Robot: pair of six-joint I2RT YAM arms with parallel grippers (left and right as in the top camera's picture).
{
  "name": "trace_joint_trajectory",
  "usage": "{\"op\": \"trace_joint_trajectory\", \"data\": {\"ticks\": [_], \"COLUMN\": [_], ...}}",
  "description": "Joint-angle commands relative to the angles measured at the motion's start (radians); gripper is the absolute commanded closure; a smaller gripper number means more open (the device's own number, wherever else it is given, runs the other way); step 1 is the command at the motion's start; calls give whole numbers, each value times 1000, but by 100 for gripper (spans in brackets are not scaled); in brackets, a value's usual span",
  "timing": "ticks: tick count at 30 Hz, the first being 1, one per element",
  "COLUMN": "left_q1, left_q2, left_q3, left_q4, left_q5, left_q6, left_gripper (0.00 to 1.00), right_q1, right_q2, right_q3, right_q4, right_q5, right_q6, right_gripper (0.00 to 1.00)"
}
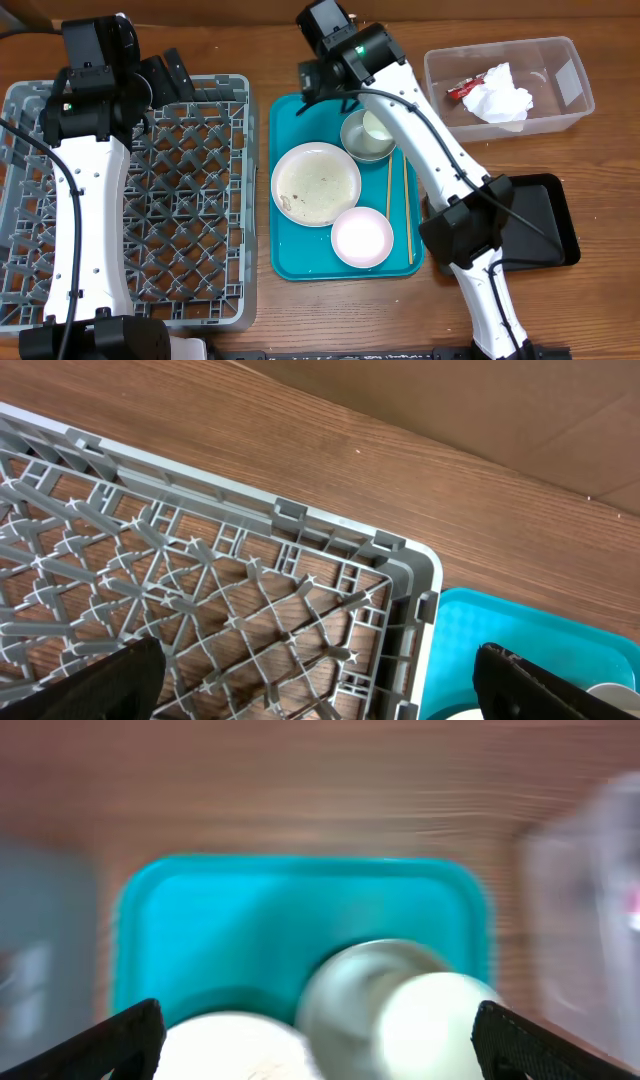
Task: Sort waste into correct bins and load items into the dishwasher
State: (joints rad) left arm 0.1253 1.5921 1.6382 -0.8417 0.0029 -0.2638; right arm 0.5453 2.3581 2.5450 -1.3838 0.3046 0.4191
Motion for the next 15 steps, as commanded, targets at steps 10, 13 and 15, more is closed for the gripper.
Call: {"op": "trace_joint_trajectory", "data": {"ticks": [10,13,15], "left_q1": [-2,-2,-1], "left_q2": [3,3,3], "left_q3": [23,23,23], "left_q4": [1,1,1], "left_q5": [-6,-6,-6], "left_q6": [-13,-13,-13], "left_gripper": [0,0,0], "right_q1": [-422,-515,-568], "right_q2": [-171,-170,-170], "right_q3": [42,32,30], "right_q4": [-12,-16,-17], "right_q5": [108,53,43], "right_q6": [296,296,296], "right_gripper": [0,0,0]}}
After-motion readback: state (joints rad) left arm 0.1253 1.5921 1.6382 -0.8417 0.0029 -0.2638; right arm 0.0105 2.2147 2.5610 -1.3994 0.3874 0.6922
